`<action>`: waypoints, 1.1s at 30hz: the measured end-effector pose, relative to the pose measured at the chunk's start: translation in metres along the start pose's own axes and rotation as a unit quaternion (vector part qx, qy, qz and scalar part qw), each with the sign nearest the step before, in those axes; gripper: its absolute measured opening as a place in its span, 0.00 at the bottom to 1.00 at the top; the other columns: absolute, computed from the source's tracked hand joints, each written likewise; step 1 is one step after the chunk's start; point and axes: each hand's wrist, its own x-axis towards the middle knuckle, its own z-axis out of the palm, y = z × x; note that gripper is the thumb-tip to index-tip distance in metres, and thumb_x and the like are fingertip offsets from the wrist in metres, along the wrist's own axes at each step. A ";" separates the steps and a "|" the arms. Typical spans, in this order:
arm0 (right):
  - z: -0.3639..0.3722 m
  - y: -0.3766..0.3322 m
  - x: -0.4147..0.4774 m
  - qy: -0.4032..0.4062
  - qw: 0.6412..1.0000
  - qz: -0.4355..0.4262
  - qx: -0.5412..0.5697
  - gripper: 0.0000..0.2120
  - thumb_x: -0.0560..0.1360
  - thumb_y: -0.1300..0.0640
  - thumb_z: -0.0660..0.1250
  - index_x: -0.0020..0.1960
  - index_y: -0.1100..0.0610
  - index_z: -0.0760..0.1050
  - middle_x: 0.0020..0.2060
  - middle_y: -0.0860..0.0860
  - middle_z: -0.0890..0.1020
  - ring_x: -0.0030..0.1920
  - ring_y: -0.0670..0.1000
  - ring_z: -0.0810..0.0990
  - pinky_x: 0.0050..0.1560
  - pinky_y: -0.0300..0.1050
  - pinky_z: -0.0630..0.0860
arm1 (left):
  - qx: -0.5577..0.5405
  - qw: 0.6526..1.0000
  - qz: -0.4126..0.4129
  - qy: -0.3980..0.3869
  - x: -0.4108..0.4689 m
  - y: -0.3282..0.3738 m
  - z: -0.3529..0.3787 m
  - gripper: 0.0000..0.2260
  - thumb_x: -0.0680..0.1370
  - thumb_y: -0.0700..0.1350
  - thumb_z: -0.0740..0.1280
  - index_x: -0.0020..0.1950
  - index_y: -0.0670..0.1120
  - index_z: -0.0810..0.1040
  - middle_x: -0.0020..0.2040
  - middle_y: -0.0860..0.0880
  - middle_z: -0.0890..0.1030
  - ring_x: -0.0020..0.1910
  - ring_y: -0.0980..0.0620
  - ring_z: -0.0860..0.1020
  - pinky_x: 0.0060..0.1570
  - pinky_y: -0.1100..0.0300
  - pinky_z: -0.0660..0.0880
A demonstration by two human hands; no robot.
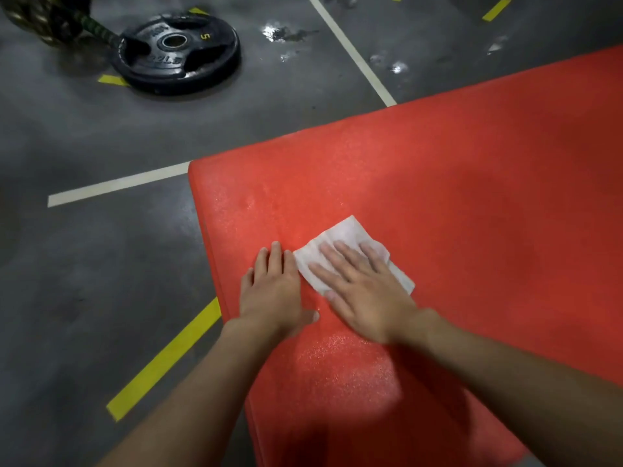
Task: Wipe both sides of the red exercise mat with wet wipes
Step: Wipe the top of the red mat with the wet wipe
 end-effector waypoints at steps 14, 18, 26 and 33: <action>0.003 -0.004 -0.023 0.028 0.979 0.199 0.006 0.27 0.82 0.44 0.44 0.81 0.47 0.52 0.81 0.52 0.50 0.80 0.55 0.46 0.77 0.62 0.43 | -0.025 1.000 -0.002 0.005 -0.014 0.001 0.019 0.58 0.67 0.63 0.75 0.79 0.45 0.37 0.79 0.46 0.34 0.78 0.46 0.35 0.75 0.47 0.40; 0.005 -0.006 -0.044 0.001 1.000 -0.004 -0.006 0.26 0.83 0.43 0.47 0.80 0.46 0.55 0.80 0.51 0.53 0.80 0.54 0.49 0.77 0.61 0.45 | -0.031 0.999 0.007 0.004 -0.019 0.001 0.021 0.55 0.69 0.63 0.73 0.80 0.45 0.38 0.79 0.46 0.35 0.78 0.46 0.35 0.76 0.46 0.40; 0.012 -0.022 -0.073 -0.004 1.000 -0.009 -0.022 0.28 0.82 0.43 0.46 0.80 0.49 0.55 0.80 0.52 0.54 0.80 0.56 0.51 0.76 0.63 0.48 | -0.007 0.999 0.016 -0.034 -0.037 0.007 0.030 0.60 0.66 0.64 0.75 0.79 0.45 0.35 0.78 0.45 0.31 0.77 0.45 0.31 0.75 0.45 0.38; 0.015 -0.037 -0.099 0.000 0.994 0.107 -0.005 0.29 0.82 0.43 0.46 0.81 0.51 0.53 0.80 0.54 0.51 0.80 0.58 0.49 0.76 0.65 0.45 | 0.014 0.998 0.020 -0.052 -0.045 0.015 0.044 0.62 0.65 0.67 0.73 0.78 0.46 0.31 0.76 0.43 0.28 0.75 0.41 0.28 0.73 0.41 0.35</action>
